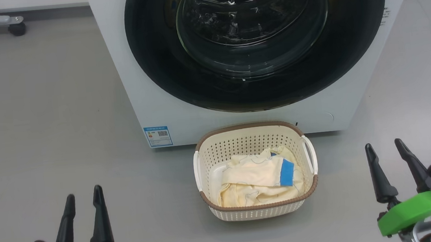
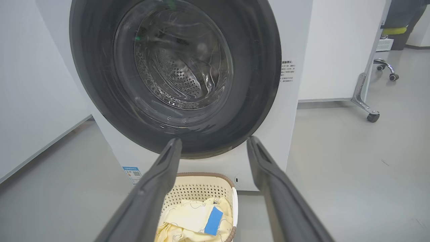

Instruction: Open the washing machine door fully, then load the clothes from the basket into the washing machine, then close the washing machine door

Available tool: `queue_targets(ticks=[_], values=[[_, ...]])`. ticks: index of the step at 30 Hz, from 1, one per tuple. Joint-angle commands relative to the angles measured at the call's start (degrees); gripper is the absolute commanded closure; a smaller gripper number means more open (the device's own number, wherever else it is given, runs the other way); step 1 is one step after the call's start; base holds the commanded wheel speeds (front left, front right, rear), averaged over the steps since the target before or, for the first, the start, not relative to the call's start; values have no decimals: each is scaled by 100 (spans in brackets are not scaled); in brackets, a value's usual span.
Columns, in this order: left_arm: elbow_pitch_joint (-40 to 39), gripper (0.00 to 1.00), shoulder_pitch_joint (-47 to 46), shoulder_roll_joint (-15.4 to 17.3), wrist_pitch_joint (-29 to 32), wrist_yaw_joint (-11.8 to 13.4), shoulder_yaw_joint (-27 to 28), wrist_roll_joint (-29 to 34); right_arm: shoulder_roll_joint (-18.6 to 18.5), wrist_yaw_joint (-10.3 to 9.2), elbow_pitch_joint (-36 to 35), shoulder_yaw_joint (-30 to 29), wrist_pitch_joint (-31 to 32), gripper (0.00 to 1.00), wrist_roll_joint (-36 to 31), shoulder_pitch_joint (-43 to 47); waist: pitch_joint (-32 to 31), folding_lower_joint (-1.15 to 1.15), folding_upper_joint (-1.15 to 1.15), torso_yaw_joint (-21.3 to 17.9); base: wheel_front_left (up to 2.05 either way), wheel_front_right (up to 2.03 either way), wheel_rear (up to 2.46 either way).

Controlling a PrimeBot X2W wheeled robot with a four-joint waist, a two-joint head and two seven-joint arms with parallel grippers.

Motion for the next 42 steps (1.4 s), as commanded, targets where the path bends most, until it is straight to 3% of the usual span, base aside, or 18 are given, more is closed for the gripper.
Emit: queue_targets(ticks=[1,8,42], values=[[-270,0,-113,94,-103,-37,159,169,-177,-16,-237,126,-108,0,-199,-102,-1,0,0,2,0,0,0],[-333,0,-106,100,-227,-40,138,610,-222,-17,-324,196,-233,0,-692,-105,-8,0,0,0,0,0,0],[-240,0,-76,100,-227,-40,156,642,20,-17,-270,-264,-233,0,-735,-37,-1,0,0,-45,0,0,0]])
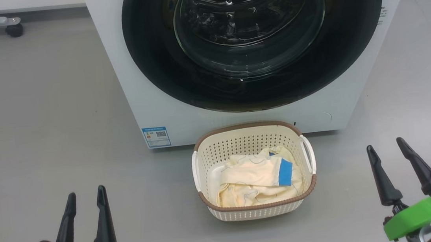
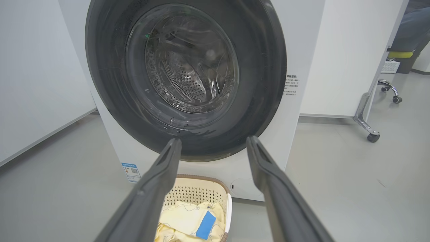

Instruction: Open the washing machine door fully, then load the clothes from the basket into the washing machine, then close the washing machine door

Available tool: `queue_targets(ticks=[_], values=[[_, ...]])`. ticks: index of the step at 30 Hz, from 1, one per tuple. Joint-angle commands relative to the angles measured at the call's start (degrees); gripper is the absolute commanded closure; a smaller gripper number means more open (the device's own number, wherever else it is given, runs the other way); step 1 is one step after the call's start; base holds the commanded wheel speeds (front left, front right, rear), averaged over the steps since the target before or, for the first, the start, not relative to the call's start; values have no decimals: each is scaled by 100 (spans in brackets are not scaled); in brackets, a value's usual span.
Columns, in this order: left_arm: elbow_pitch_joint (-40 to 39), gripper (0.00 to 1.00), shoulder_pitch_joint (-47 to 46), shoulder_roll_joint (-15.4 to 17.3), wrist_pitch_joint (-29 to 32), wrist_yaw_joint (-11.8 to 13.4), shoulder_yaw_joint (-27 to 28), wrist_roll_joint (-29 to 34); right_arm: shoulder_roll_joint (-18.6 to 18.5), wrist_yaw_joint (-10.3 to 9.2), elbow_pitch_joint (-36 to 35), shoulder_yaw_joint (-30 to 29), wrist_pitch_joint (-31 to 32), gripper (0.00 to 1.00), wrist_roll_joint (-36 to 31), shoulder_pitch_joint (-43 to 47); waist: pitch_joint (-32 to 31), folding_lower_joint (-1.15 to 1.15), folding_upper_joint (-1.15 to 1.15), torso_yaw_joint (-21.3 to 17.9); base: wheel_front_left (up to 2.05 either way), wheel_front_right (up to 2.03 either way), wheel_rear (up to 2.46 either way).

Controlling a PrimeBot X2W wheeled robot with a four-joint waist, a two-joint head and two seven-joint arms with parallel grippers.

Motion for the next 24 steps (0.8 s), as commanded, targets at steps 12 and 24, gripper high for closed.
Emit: queue_targets(ticks=[12,24], values=[[-140,0,-132,86,-81,-20,175,88,-68,-17,-162,80,-69,0,-59,-152,16,0,0,-11,1,1,-2],[-134,0,-137,86,-81,-20,149,146,-57,-17,-161,90,-69,0,-53,-159,31,0,0,-43,55,60,-116]])
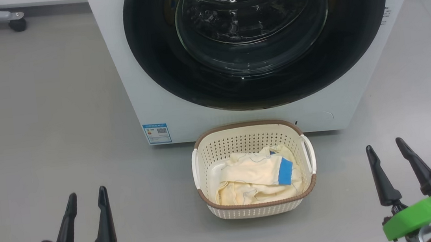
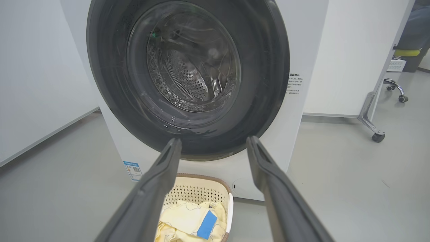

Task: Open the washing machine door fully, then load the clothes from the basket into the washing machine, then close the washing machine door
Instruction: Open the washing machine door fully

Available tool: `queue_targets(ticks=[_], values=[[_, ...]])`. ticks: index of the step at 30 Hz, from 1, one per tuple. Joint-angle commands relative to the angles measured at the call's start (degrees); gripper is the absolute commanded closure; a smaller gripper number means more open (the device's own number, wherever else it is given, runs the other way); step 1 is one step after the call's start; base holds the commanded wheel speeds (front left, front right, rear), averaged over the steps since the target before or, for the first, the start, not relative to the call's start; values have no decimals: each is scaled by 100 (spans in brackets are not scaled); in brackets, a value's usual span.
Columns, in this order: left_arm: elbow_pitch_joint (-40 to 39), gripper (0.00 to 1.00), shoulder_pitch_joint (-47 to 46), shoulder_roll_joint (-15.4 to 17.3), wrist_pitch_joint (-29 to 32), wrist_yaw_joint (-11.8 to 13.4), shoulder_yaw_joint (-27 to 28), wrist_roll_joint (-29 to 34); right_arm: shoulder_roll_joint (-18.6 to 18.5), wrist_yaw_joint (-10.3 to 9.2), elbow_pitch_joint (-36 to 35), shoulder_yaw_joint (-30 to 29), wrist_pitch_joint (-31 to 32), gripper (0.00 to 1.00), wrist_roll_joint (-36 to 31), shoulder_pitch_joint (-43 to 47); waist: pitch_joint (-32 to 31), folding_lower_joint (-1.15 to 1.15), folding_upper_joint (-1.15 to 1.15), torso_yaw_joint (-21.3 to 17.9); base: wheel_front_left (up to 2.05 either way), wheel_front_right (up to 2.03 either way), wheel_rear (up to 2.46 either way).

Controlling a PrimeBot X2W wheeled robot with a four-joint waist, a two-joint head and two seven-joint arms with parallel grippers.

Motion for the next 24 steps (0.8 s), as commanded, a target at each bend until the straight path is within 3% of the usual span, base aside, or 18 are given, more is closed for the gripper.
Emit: queue_targets(ticks=[1,24], values=[[-164,0,-138,78,-81,-20,153,48,-90,-17,-166,103,-69,0,-51,-162,2,0,0,-4,97,113,-210],[-206,0,-200,78,-81,-20,196,-88,-91,-17,-176,99,-69,0,-1,-204,72,0,0,-30,114,128,-242]])
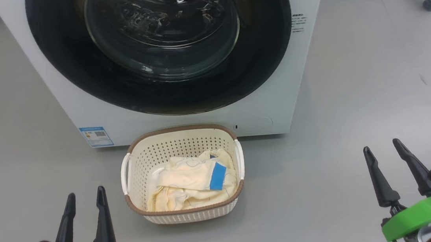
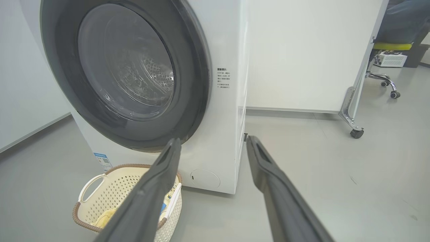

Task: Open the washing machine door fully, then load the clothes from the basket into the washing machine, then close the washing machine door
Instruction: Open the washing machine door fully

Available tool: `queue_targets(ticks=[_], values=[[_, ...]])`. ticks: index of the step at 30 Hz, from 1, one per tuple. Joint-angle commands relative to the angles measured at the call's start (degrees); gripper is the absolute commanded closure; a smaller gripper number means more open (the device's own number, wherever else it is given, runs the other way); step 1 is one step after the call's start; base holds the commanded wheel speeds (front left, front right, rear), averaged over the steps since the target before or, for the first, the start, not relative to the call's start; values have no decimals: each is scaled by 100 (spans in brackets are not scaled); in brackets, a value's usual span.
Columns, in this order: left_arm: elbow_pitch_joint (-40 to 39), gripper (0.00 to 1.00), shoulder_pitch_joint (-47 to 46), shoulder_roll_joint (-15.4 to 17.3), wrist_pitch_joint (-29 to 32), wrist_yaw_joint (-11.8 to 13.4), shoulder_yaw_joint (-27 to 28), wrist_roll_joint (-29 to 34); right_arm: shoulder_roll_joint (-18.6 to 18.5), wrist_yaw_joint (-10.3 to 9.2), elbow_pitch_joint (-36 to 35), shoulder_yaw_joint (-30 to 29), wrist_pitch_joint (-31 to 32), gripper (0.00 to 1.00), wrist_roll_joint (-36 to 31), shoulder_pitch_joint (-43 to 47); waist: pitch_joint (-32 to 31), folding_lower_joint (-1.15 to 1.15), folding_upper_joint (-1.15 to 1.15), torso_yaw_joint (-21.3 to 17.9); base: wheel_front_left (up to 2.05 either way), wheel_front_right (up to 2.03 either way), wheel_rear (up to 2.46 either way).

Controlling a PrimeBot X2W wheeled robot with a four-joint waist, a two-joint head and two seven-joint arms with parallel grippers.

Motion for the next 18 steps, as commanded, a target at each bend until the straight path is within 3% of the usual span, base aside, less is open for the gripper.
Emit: queue_targets(ticks=[1,8,18], values=[[-197,0,-196,59,-81,-20,207,-36,-111,-19,-189,97,-68,0,-2,-203,-2,0,0,1,95,95,-190],[-166,0,-180,59,-81,-20,165,-19,-92,-19,-186,103,-68,0,20,-197,-8,0,0,0,61,61,-122],[-159,0,-164,59,-81,-20,199,-47,-73,-19,-170,95,-68,0,35,-211,-41,0,0,-26,5,5,-10]])
